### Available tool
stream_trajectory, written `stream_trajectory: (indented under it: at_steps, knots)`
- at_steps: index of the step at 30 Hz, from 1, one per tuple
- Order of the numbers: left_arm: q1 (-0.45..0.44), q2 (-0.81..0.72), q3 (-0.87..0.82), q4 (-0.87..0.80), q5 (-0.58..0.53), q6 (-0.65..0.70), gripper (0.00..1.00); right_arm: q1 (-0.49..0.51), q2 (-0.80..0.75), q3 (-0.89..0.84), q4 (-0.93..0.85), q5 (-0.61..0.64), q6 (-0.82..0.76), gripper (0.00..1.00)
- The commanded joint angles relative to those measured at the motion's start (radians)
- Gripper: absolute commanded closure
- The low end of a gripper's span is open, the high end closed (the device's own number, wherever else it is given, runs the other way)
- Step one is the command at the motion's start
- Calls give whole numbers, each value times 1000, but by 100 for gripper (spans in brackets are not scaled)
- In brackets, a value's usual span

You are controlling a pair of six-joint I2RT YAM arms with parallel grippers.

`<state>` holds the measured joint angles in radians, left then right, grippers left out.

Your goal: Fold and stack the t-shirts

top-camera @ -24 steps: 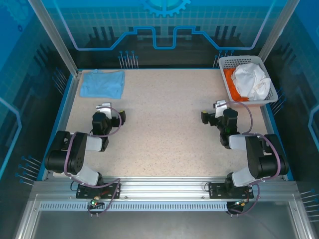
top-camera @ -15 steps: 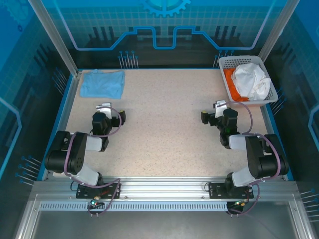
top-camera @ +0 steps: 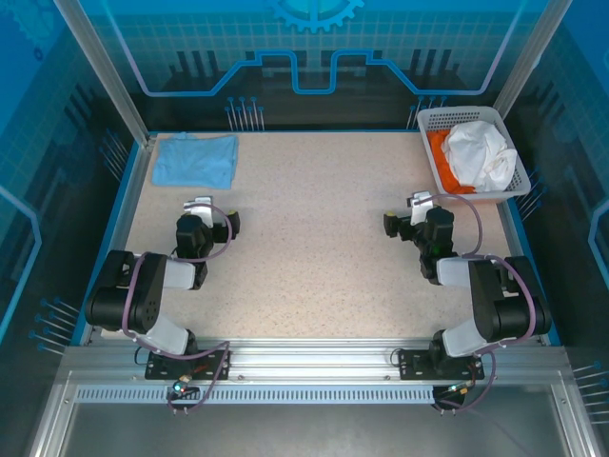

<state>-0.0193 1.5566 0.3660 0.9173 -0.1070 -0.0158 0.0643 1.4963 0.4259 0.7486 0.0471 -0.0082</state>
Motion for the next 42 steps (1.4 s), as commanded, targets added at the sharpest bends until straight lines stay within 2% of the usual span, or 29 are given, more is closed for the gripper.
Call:
stream_trajectory:
  at_steps: [1, 4, 5, 7, 10, 13, 17, 19, 20, 22, 23, 25, 29, 33, 35, 38, 40, 42]
  knots:
    - [8, -6, 18, -1, 17, 20, 1, -11, 8, 8, 3, -7, 0, 0]
    - [8, -21, 13, -4, -6, 14, 1, -3, 5, 7, 7, 21, -1, 0]
    - [7, -43, 11, -17, -23, 8, 1, 25, -18, 17, -27, 110, 6, 0]
    - [7, -105, 26, -94, -60, -4, 1, 58, -121, 44, -162, 189, 3, 0]
    - [-12, -227, 85, -288, -122, -6, 1, 69, -284, 82, -351, 173, 50, 0]
    - [-22, -324, 99, -252, -91, -51, 1, 68, -454, 81, -453, 146, 133, 0]
    - [-22, -404, 112, -163, -83, -292, 1, 22, -614, 122, -642, 141, 302, 0]
    - [-21, -427, 114, -132, -62, -398, 1, 0, -656, 161, -777, 221, 441, 0]
    - [-19, -428, 114, -109, -73, -464, 1, -23, -674, 179, -824, 221, 483, 0]
    - [4, -426, 114, -124, -97, -632, 1, -74, -708, 169, -818, 117, 504, 0]
    - [28, -423, 118, -139, -75, -701, 1, -89, -725, 165, -833, 125, 555, 0]
    - [64, -416, 138, -181, -24, -755, 1, -114, -735, 177, -871, 124, 590, 0]
    - [54, -425, 226, -348, 13, -729, 1, -134, -677, 270, -972, 122, 567, 0]
    - [-31, -426, 374, -578, 1, -693, 1, -114, -497, 481, -1113, 168, 559, 2]
    - [-94, -388, 524, -793, 23, -659, 1, -89, -354, 635, -1227, 244, 557, 4]
    - [-191, -304, 768, -1135, 80, -575, 1, -76, -176, 802, -1306, 337, 539, 7]
    - [-245, -254, 898, -1315, 141, -520, 1, -92, -83, 878, -1315, 385, 532, 8]
    - [-307, -228, 958, -1408, 187, -450, 1, -131, 6, 958, -1317, 364, 535, 9]
